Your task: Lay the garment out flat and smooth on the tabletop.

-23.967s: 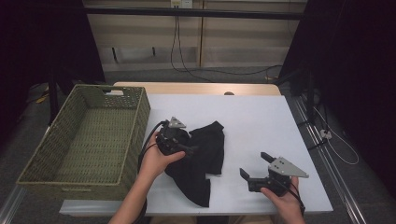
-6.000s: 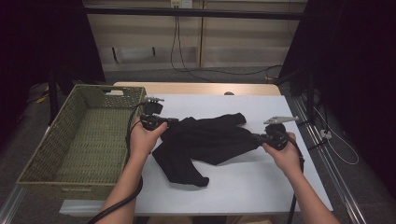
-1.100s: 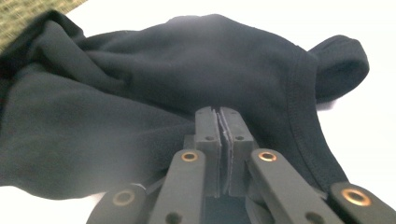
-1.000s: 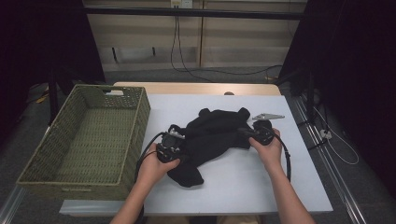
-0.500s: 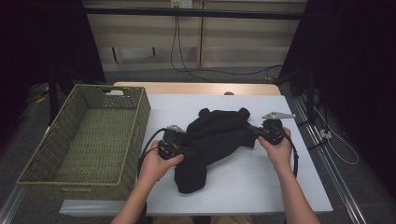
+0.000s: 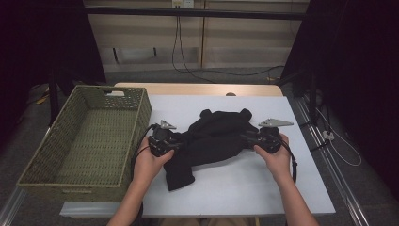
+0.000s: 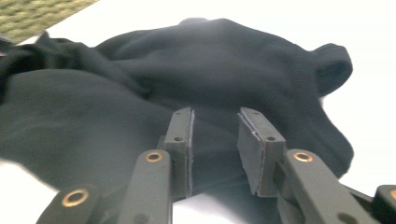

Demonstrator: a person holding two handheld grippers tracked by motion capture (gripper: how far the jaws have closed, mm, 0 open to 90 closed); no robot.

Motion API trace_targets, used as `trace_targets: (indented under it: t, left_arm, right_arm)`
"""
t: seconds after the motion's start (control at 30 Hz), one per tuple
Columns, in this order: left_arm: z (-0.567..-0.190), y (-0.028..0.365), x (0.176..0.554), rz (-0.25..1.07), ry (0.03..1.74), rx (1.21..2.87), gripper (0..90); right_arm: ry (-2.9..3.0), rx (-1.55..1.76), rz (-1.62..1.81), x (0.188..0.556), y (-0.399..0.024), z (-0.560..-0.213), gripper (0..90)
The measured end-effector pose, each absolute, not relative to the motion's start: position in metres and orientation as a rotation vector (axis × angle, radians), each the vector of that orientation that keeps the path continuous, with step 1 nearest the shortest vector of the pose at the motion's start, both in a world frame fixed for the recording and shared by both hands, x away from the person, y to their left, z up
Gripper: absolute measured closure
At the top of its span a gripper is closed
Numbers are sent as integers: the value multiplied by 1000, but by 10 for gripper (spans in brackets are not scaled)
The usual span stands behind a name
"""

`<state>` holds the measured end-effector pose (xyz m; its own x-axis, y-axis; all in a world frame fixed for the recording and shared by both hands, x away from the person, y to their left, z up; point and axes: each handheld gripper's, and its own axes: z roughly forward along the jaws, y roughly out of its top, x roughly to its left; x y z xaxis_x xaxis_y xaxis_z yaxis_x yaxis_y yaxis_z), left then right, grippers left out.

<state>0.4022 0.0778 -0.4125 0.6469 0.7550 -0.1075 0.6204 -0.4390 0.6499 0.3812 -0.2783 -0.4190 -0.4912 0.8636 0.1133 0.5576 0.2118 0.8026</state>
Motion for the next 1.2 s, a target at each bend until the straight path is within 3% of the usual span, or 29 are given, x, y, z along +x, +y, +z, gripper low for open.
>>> trace_targets:
  t: [0.07,0.17,0.33,0.7,0.9,1.07,1.2]
  left_arm:
    - [-413,79,403,226,1077,2202,783]
    - [-412,79,403,246,1083,2193,840]
    - [-409,80,406,267,1086,2193,851]
    - [-415,79,414,285,1132,2191,861]
    - [-414,75,418,297,1150,2188,867]
    - [-412,76,420,288,1150,2171,867]
    - [-411,75,420,288,1149,2163,868]
  right_arm:
    - [2150,1308,1195,375,-275,-418,631]
    - [2160,1294,1205,367,-272,-416,583]
    - [2133,1308,1228,357,-276,-412,513]
    - [2237,1276,1278,342,-265,-416,527]
    - [2354,1209,1272,335,-243,-428,604]
    - [2454,1161,1268,336,-226,-440,764]
    - [2510,1126,1205,338,-212,-451,760]
